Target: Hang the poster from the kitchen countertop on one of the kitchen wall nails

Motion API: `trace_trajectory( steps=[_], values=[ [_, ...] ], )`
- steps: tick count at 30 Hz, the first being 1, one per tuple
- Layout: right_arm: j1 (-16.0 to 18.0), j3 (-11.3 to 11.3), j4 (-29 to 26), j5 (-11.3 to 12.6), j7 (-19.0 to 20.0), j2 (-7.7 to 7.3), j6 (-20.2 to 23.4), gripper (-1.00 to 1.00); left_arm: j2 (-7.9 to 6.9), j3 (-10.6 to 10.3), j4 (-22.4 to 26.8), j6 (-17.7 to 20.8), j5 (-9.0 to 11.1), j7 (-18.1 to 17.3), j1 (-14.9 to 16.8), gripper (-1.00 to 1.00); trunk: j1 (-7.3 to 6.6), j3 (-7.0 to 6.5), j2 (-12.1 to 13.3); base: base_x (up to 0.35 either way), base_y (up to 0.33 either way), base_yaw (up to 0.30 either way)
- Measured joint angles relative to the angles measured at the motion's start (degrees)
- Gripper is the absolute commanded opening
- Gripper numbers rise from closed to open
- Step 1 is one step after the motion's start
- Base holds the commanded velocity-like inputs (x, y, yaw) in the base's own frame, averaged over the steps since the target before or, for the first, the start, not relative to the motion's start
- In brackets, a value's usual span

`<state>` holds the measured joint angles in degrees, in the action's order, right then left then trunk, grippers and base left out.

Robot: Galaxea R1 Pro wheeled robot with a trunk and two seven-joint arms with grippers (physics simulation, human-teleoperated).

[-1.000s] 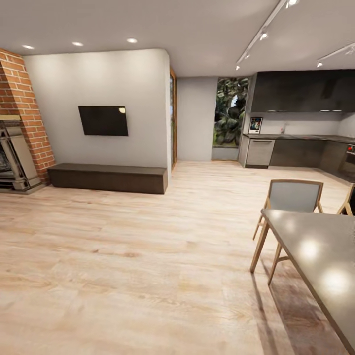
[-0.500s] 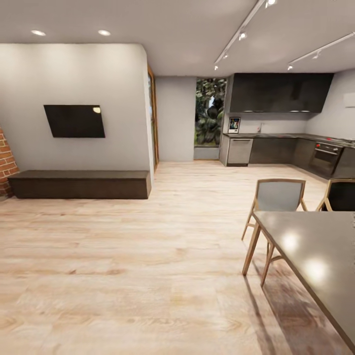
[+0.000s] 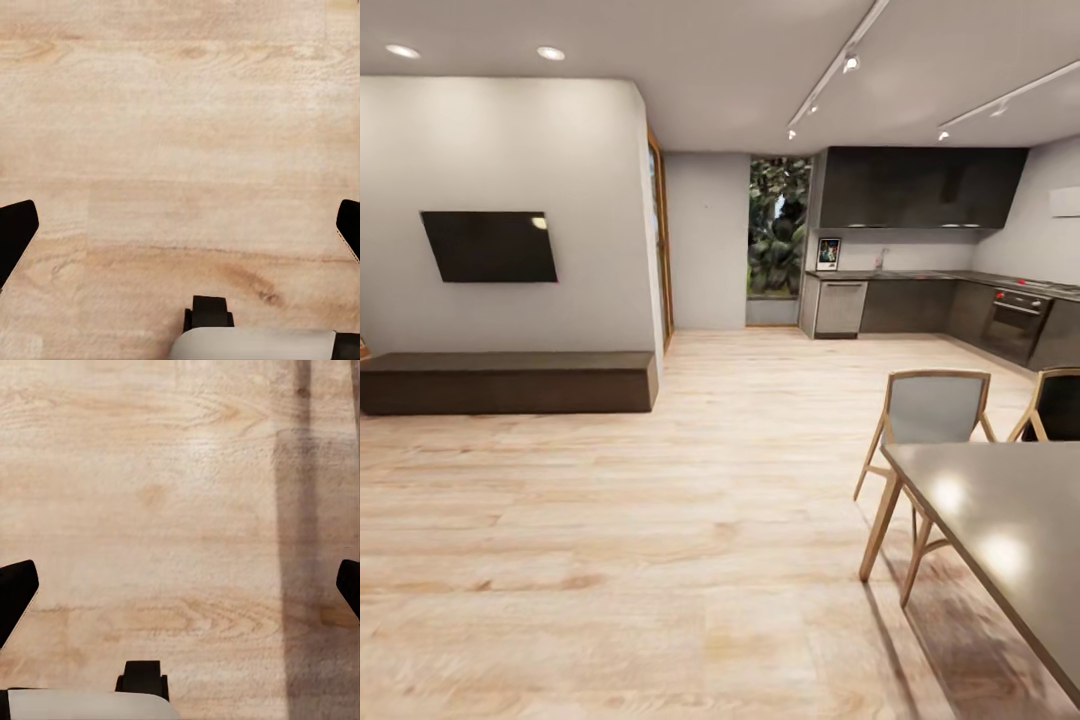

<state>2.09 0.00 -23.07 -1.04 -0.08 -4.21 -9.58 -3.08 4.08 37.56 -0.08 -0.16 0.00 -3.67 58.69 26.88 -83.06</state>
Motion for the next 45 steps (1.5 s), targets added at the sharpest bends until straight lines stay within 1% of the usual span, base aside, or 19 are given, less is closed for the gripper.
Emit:
trace_trajectory(
  steps=[45],
  values=[
    [0.00,0.00,0.16,0.00,-0.01,0.17,0.00,1.00,-0.01,0.00,0.02,-0.08,0.00,0.00,0.00,1.00,0.00,0.00,0.00,0.340,0.000,0.000]
  ],
)
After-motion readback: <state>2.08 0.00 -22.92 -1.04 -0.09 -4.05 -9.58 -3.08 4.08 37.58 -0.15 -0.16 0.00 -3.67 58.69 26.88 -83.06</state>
